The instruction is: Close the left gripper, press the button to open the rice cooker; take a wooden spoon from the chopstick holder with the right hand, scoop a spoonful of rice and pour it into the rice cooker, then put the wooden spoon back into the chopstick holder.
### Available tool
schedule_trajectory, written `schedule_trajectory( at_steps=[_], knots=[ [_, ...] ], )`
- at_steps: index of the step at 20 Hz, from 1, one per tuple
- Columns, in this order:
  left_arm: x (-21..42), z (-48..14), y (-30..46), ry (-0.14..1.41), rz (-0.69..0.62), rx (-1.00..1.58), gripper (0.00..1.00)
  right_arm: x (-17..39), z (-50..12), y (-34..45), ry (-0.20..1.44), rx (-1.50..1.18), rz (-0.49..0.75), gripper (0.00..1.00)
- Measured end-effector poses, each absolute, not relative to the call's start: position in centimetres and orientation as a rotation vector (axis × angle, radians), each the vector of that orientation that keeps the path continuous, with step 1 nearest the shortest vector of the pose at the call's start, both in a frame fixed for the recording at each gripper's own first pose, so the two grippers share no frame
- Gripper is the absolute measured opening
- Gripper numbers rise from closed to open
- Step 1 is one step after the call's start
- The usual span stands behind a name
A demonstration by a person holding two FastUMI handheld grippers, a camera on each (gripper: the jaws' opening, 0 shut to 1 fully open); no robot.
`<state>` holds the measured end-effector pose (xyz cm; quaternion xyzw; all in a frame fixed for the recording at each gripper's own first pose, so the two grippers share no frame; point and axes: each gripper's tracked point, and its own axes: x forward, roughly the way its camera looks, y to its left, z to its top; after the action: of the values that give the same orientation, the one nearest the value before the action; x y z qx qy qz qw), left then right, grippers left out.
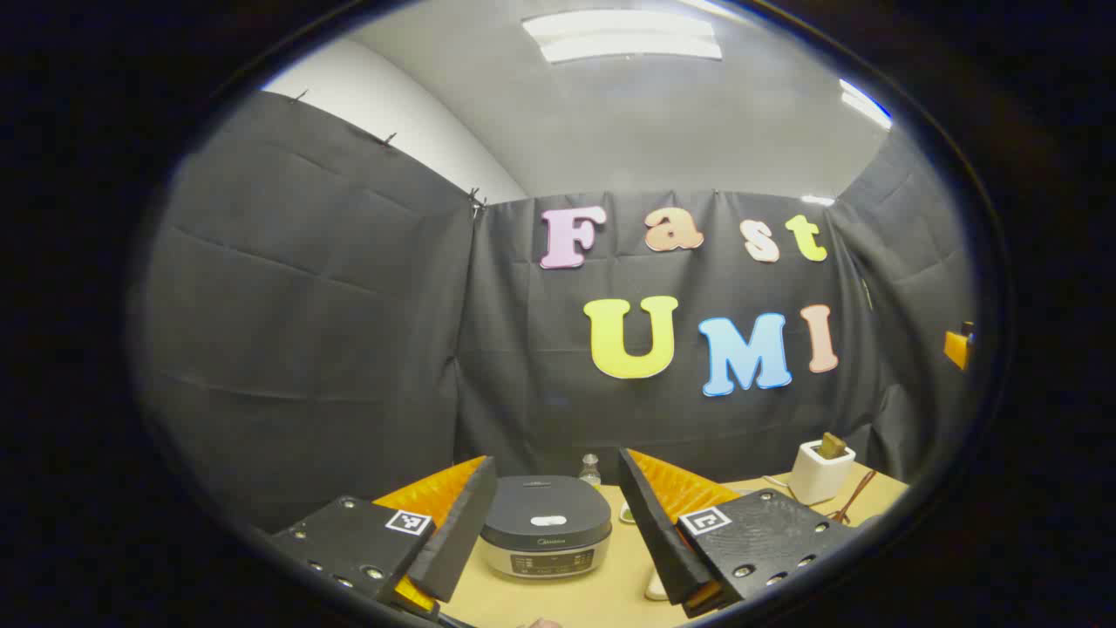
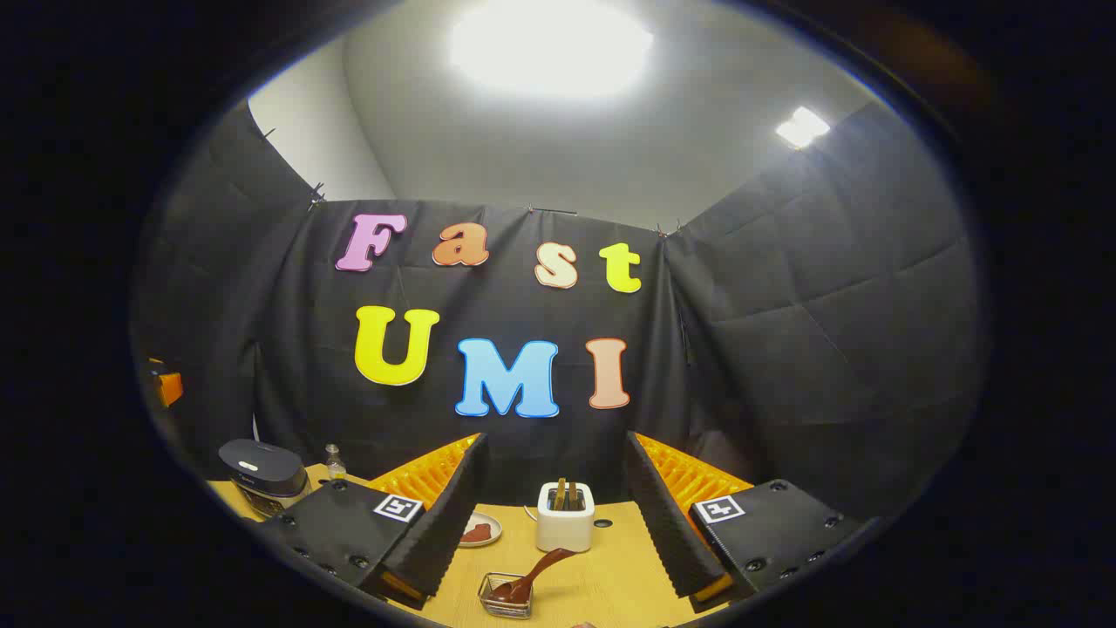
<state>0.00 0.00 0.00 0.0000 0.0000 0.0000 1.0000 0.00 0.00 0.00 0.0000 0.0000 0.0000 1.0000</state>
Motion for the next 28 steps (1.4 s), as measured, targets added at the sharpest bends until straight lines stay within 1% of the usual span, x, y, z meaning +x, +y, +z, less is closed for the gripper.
schedule_trajectory(
  at_steps=[2, 4, 5, 6, 7, 18, 21, 28],
  knots=[
    [0.1, 0.0, -0.2, -0.002, -0.001, 0.004, 0.85, -0.1, -0.1, -0.2, 0.007, -0.004, -0.005, 0.97],
    [-0.1, -0.3, -0.2, 0.004, -0.001, -0.002, 0.87, -0.3, 0.0, -0.2, 0.005, 0.004, -0.008, 0.97],
    [0.0, -0.5, -0.3, 0.007, -0.001, -0.004, 0.86, -0.4, 0.0, -0.3, 0.003, 0.006, -0.01, 0.98],
    [0.1, -0.7, -0.3, 0.011, -0.002, -0.005, 0.87, -0.4, -0.1, -0.4, 0.005, 0.006, -0.012, 0.96],
    [0.3, -0.6, -0.3, 0.013, -0.004, -0.005, 0.86, -0.4, -0.2, -0.4, 0.008, 0.005, -0.013, 0.96],
    [1.0, -0.1, -2.2, -0.009, -0.03, 0.035, 0.86, -0.5, -0.8, -1.9, 0.015, 0.015, -0.044, 0.98],
    [0.8, 0.0, -2.6, -0.011, -0.034, 0.032, 0.86, -0.6, -1.0, -2.4, 0.017, 0.017, -0.047, 0.96],
    [0.9, 0.6, -3.4, -0.018, -0.026, 0.032, 0.87, -0.4, -1.1, -3.6, 0.007, 0.013, -0.026, 0.97]
  ],
)
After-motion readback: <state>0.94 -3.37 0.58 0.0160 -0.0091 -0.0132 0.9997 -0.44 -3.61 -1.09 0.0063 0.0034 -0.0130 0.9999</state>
